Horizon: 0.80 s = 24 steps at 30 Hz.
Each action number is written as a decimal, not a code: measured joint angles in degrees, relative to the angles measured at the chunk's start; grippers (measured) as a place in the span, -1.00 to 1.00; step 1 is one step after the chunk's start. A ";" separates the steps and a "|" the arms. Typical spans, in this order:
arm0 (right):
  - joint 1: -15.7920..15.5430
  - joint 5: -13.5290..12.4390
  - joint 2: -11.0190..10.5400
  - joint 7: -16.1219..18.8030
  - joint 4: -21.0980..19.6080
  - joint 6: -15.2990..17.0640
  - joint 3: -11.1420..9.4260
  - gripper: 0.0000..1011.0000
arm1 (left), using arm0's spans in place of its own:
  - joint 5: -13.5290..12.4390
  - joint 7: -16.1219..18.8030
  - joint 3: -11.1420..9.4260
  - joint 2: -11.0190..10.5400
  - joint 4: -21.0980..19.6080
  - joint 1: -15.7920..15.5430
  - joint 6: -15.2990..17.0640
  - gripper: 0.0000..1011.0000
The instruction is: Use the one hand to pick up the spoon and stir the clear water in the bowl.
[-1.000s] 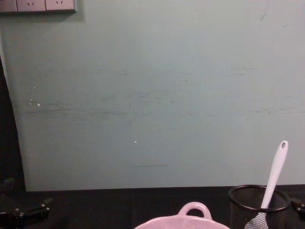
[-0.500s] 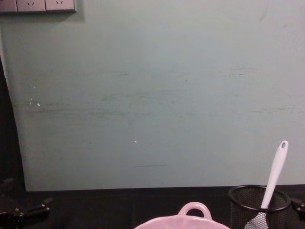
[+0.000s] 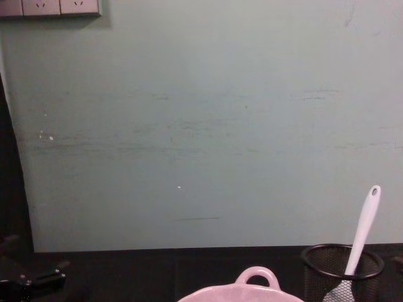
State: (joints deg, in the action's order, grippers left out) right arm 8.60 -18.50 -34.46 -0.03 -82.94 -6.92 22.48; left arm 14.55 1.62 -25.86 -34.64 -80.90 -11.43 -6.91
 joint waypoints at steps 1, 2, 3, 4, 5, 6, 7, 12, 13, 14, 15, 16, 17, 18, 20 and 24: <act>-0.49 -0.75 -0.05 0.32 -0.48 0.06 -0.49 0.98 | 0.00 0.00 0.00 0.00 0.00 0.00 0.00 0.99; -1.30 -2.05 -0.15 1.07 -1.30 0.15 -1.34 0.98 | 0.00 0.00 0.00 0.00 0.00 0.00 0.00 0.99; -1.69 -2.92 -0.20 1.50 -1.73 0.29 -1.79 0.98 | 0.00 0.00 0.00 0.00 0.00 0.00 0.00 0.99; -2.09 -3.60 -0.26 1.87 -2.17 0.47 -2.26 0.98 | 0.00 0.00 0.00 0.00 0.00 0.00 0.00 0.99; -2.71 -4.74 -0.35 2.45 -2.94 0.96 -3.08 0.98 | 0.00 0.00 0.00 0.00 0.00 0.00 0.00 0.99; -2.95 -5.24 -0.37 2.66 -3.26 1.29 -3.49 0.98 | 0.00 0.00 0.00 0.00 0.00 0.00 0.00 0.99; -3.15 -5.79 -0.38 2.88 -3.62 1.71 -3.87 0.98 | 0.00 0.00 0.00 0.00 0.00 0.00 0.00 0.99; -3.79 -11.40 0.45 5.64 -5.11 5.34 -6.49 0.98 | 0.00 0.00 0.00 0.00 0.00 0.00 0.00 0.99; -3.79 -12.32 0.71 6.11 -5.19 5.87 -6.88 0.98 | 0.00 0.00 0.00 0.00 0.00 0.00 0.00 0.99; -3.78 -13.34 0.99 6.61 -5.25 6.44 -7.28 0.98 | 0.00 0.00 0.00 0.00 0.00 0.00 0.00 0.99; -3.70 -15.38 1.64 7.64 -5.34 7.50 -8.11 0.98 | 0.00 0.00 0.00 0.00 0.00 0.00 0.00 0.99; -3.63 -16.37 1.95 8.18 -5.35 7.99 -8.55 0.98 | 0.00 0.00 0.00 0.00 0.00 0.00 0.00 0.99; -3.54 -17.35 2.26 8.72 -5.34 8.45 -8.93 0.98 | 0.00 0.00 0.00 0.00 0.00 0.00 0.00 0.99; -3.28 -19.52 3.04 9.83 -5.18 9.49 -9.75 0.98 | 0.00 0.00 0.00 0.00 0.00 0.00 0.00 0.99; -2.93 -21.73 3.89 11.00 -4.79 10.63 -10.58 0.98 | 0.00 0.00 0.00 0.00 0.00 0.00 0.00 0.99; -1.52 -28.45 6.34 14.62 -2.95 14.30 -12.68 0.98 | 0.00 0.00 0.00 0.00 0.00 0.00 0.00 0.99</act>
State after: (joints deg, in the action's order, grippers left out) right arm 7.08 -46.94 -28.12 14.59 -85.90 7.38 9.80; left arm 14.55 1.62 -25.86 -34.65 -80.90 -11.43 -6.91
